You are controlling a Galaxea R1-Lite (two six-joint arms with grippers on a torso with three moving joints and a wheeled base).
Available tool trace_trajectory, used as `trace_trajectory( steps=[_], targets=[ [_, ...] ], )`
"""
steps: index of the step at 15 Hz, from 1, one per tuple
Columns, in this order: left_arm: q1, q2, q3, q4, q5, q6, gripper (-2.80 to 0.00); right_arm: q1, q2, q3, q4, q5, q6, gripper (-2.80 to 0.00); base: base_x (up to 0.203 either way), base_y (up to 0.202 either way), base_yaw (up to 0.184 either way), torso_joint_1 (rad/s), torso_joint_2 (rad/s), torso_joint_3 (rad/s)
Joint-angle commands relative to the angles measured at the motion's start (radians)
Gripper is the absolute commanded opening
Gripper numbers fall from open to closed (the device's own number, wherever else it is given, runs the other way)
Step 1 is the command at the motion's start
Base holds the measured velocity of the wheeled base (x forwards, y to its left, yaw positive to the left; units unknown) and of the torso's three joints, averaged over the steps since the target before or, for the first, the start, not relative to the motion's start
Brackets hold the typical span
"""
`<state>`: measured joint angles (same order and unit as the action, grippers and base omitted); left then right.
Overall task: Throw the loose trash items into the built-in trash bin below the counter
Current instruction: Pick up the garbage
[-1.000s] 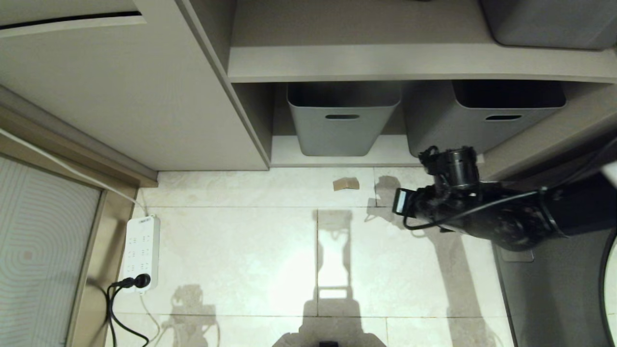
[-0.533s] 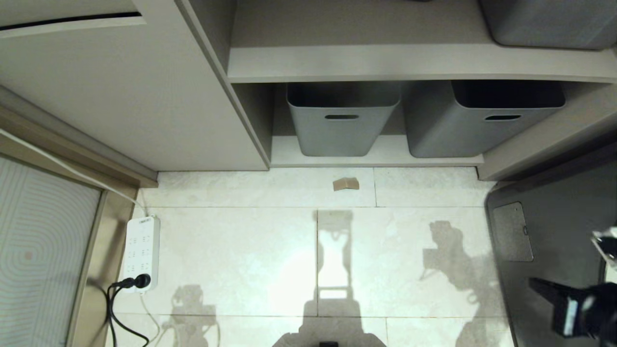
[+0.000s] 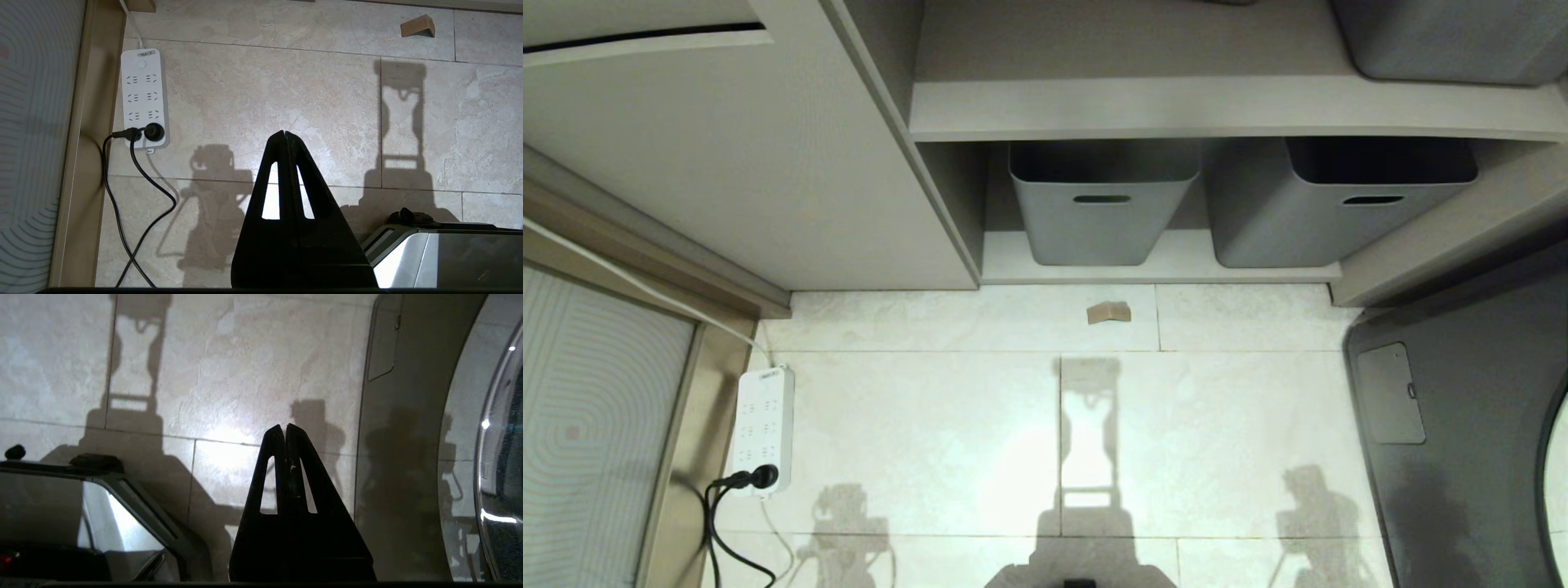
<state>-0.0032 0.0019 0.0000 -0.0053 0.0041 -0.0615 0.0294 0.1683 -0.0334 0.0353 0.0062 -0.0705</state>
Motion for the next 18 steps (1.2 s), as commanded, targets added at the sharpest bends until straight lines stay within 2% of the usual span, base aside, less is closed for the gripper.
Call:
trace_trajectory(
  steps=[1,3,12,18],
  targets=[
    [0.000,0.001,0.003,-0.001,0.000,-0.001,-2.80,-0.015,-0.167,0.011,0.005,-0.001,-0.002,-2.80,0.000,0.000,0.000,0.000,0.00,0.000],
    [0.000,0.001,0.003,-0.001,0.000,-0.001,-2.80,-0.022,-0.167,0.016,0.005,-0.022,0.043,-2.80,0.000,0.000,0.000,0.000,0.00,0.000],
    [0.000,0.001,0.003,0.001,0.000,0.000,-2.80,-0.022,-0.167,0.016,0.006,-0.035,0.052,-2.80,0.000,0.000,0.000,0.000,0.00,0.000],
    [0.000,0.001,0.003,0.001,0.000,0.000,-2.80,-0.022,-0.167,0.016,0.006,-0.035,0.055,-2.80,0.166,0.000,0.002,0.004,0.00,0.004]
  ],
)
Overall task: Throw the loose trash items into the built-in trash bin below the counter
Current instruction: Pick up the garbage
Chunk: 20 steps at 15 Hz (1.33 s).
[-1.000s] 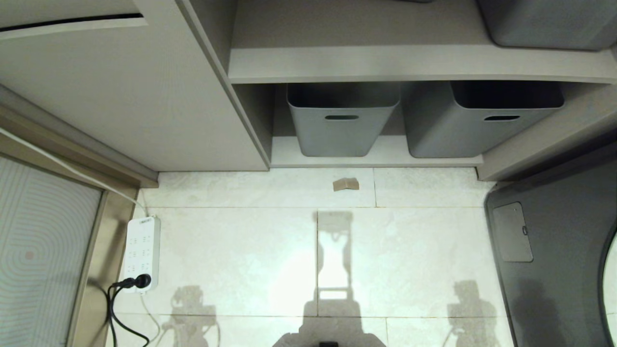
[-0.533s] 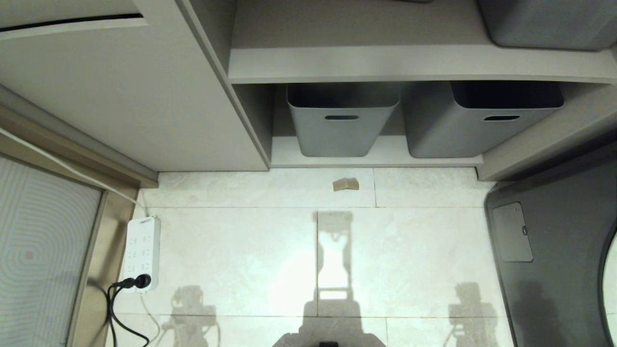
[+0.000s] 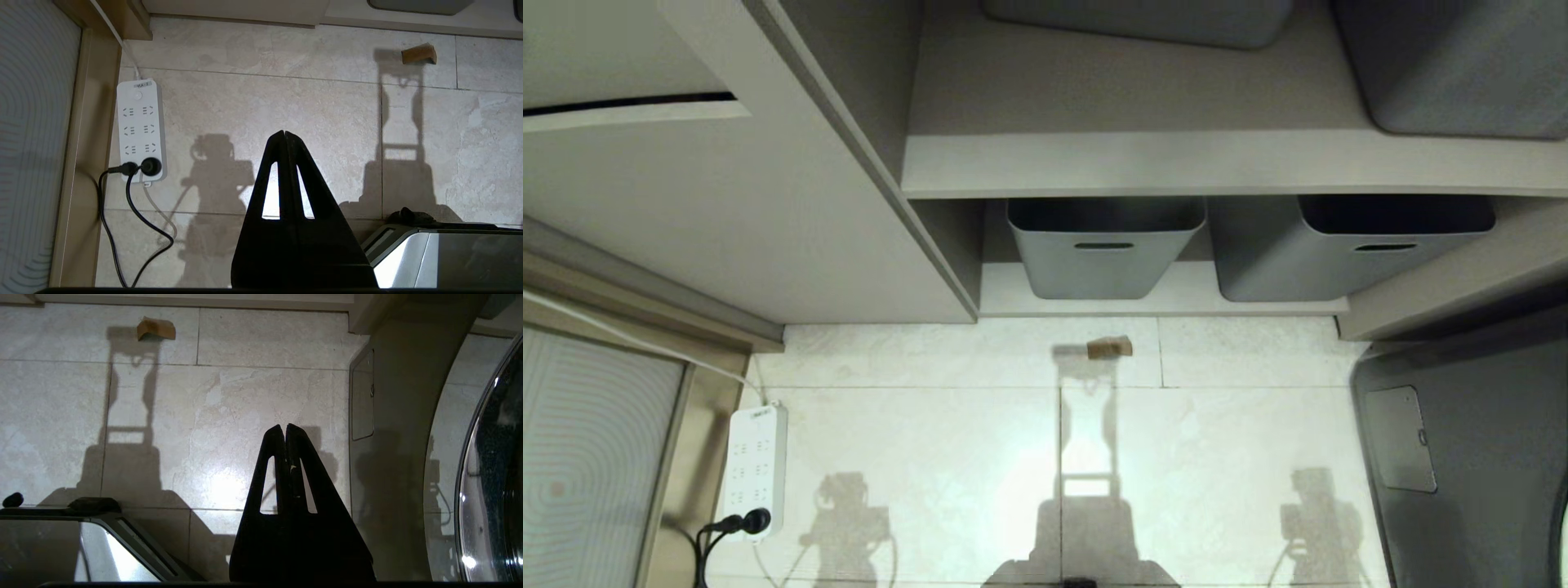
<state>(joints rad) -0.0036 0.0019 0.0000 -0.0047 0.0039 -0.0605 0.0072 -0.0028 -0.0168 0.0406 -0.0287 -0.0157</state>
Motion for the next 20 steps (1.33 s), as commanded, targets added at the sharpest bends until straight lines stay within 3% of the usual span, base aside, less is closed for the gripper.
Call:
trace_trajectory(
  steps=[1,8,11,14,17,18,20],
  targets=[
    [-0.001,0.001,0.003,0.000,0.001,-0.001,-2.80,0.000,0.004,0.000,0.001,0.000,-0.001,-2.80,0.080,0.000,0.006,0.009,0.00,0.000],
    [-0.001,0.000,0.001,-0.003,-0.010,0.001,-2.80,0.000,0.004,0.000,0.001,0.000,0.008,-2.80,0.000,0.000,0.000,0.000,0.00,0.000],
    [-0.002,0.078,-0.118,-0.005,-0.064,-0.013,-2.80,0.000,0.004,0.001,-0.001,-0.002,0.025,-2.80,0.000,0.000,0.000,0.000,0.00,0.000],
    [-0.019,0.410,-0.322,-0.024,-0.218,-0.078,-2.80,0.000,0.004,-0.003,0.001,-0.010,0.039,-2.80,0.000,0.000,0.000,0.000,0.00,0.000],
    [-0.052,0.744,-0.461,-0.033,-0.496,-0.170,-2.80,0.000,0.004,-0.003,0.002,-0.013,0.046,-2.80,0.000,0.000,0.000,0.000,0.00,0.000],
    [-0.092,0.838,-0.478,-0.035,-0.556,-0.182,-2.80,0.000,0.004,-0.002,0.002,-0.013,0.046,-2.80,0.000,0.000,0.000,0.000,0.00,0.000],
    [-0.271,0.976,-0.497,-0.039,-0.592,-0.191,-2.80,0.000,0.004,-0.002,-0.001,-0.013,0.057,-2.80,0.000,0.000,0.000,0.000,0.00,0.000]
  ],
)
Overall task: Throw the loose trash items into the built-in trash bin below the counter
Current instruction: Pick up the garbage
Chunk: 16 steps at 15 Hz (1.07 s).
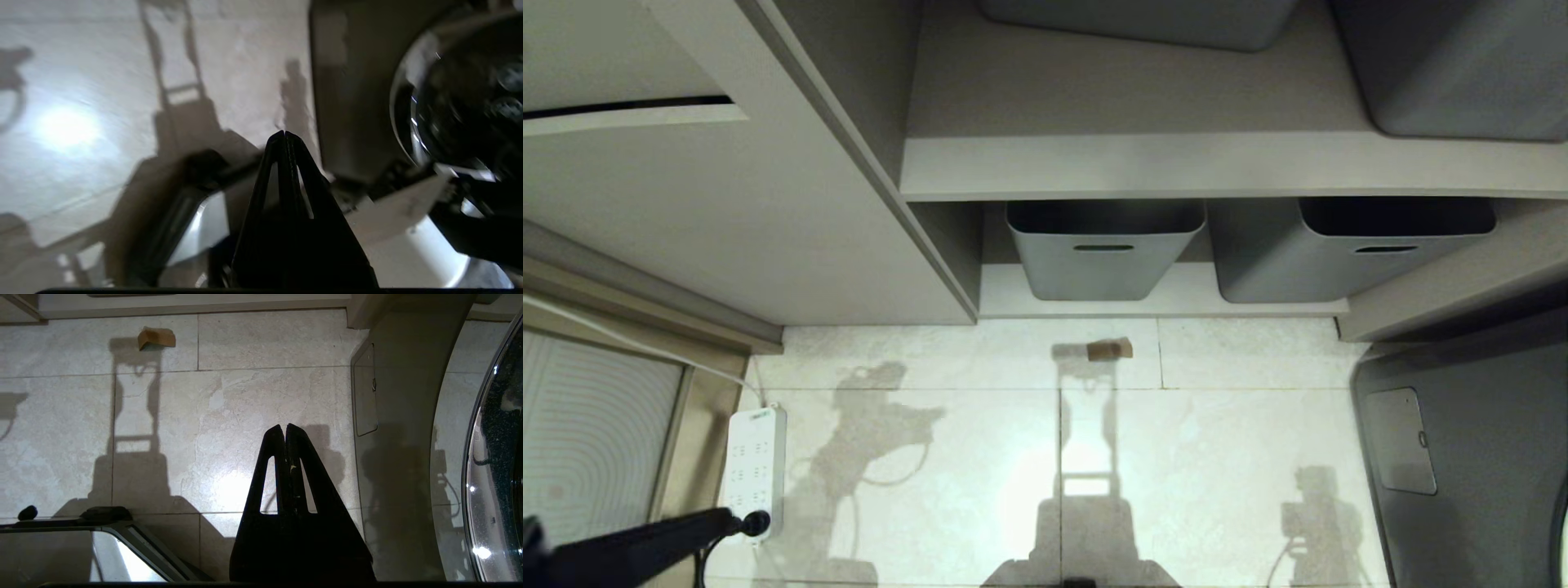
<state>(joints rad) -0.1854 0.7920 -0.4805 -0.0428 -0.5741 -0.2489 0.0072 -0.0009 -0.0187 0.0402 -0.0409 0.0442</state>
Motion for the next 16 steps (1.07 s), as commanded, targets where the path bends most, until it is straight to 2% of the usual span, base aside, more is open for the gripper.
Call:
trace_trajectory(
  steps=[1,3,5,8,14,16],
  targets=[
    [-0.195,0.249,-0.023,-0.005,0.003,-0.005,-2.80,0.000,0.002,0.003,-0.001,-0.001,0.003,-2.80,0.000,0.000,0.000,0.000,0.00,0.000],
    [-0.368,0.376,-0.034,-0.021,0.079,-0.010,-2.80,0.000,0.002,0.011,-0.033,-0.001,0.003,-2.80,0.000,0.000,0.000,0.000,0.00,0.000],
    [-0.461,0.484,-0.025,-0.078,0.144,-0.013,-2.80,0.000,0.002,0.017,-0.046,0.001,0.005,-2.80,0.000,0.000,0.000,0.000,0.00,0.000],
    [-0.493,0.618,0.014,-0.220,0.198,-0.015,-2.80,0.000,0.002,0.017,-0.046,0.001,0.005,-2.80,0.000,0.000,0.000,0.000,0.00,0.000],
    [-0.514,0.952,0.019,-0.598,0.221,-0.012,-2.80,0.000,0.002,0.017,-0.046,0.001,0.005,-2.80,0.000,0.000,0.000,0.000,0.00,0.000],
    [-0.520,1.080,-0.026,-0.709,0.286,-0.012,-2.80,0.000,0.002,0.017,-0.046,0.001,0.005,-2.80,0.000,0.000,0.000,0.000,0.00,0.000]
  ],
)
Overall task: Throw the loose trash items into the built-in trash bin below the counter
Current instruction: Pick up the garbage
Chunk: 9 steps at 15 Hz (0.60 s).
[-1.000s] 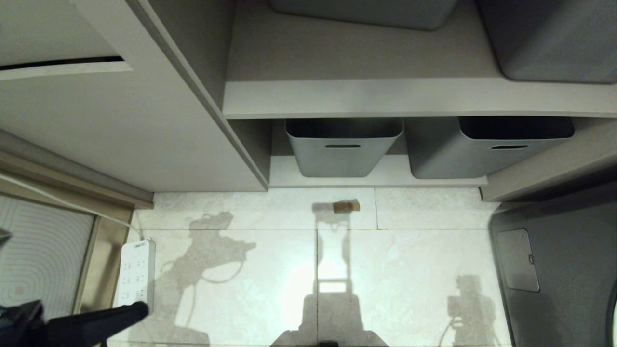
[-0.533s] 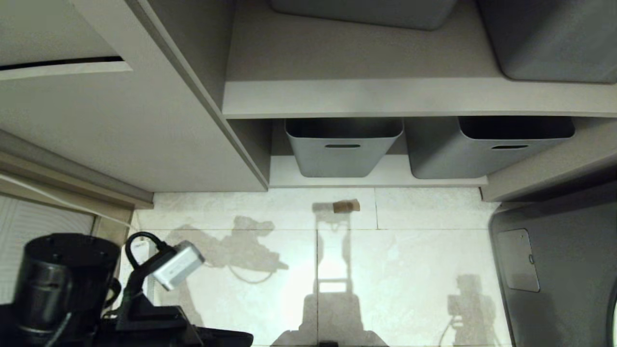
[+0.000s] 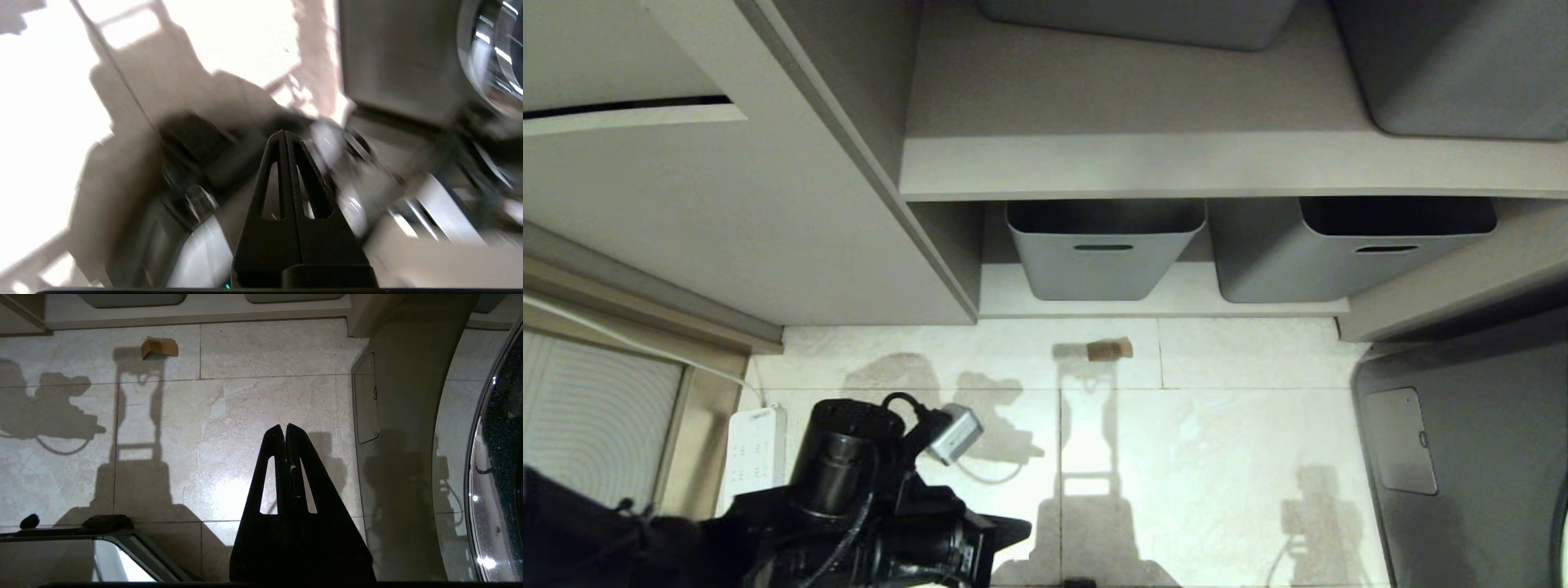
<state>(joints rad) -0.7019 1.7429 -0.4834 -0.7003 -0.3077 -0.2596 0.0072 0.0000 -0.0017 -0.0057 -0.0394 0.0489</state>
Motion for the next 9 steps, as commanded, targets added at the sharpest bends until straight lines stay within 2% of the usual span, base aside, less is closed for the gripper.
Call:
trace_trajectory(
  steps=[1,3,4,6,9],
  targets=[
    [-0.005,0.192,-0.058,-0.123,0.072,-0.004,-2.80,0.000,0.002,0.000,0.000,-0.001,0.000,-2.80,0.000,0.000,0.000,0.000,0.00,0.000],
    [-0.003,0.304,-0.150,-0.259,0.176,-0.015,-2.80,0.000,0.002,0.000,0.000,-0.001,0.000,-2.80,0.000,0.000,0.000,0.000,0.00,0.000],
    [0.005,0.353,-0.198,-0.291,0.204,-0.029,-2.80,0.000,0.002,0.000,0.000,-0.001,0.000,-2.80,0.000,0.000,0.000,0.000,0.00,0.000],
    [0.033,0.447,-0.275,-0.323,0.223,-0.056,-2.80,0.000,0.002,0.000,0.000,-0.001,0.000,-2.80,0.000,0.000,0.000,0.000,0.00,0.000],
    [0.041,0.611,-0.458,-0.360,0.230,-0.063,-2.80,0.000,0.002,0.000,0.000,-0.001,0.000,-2.80,0.000,0.000,0.000,0.000,0.00,0.000]
  ],
)
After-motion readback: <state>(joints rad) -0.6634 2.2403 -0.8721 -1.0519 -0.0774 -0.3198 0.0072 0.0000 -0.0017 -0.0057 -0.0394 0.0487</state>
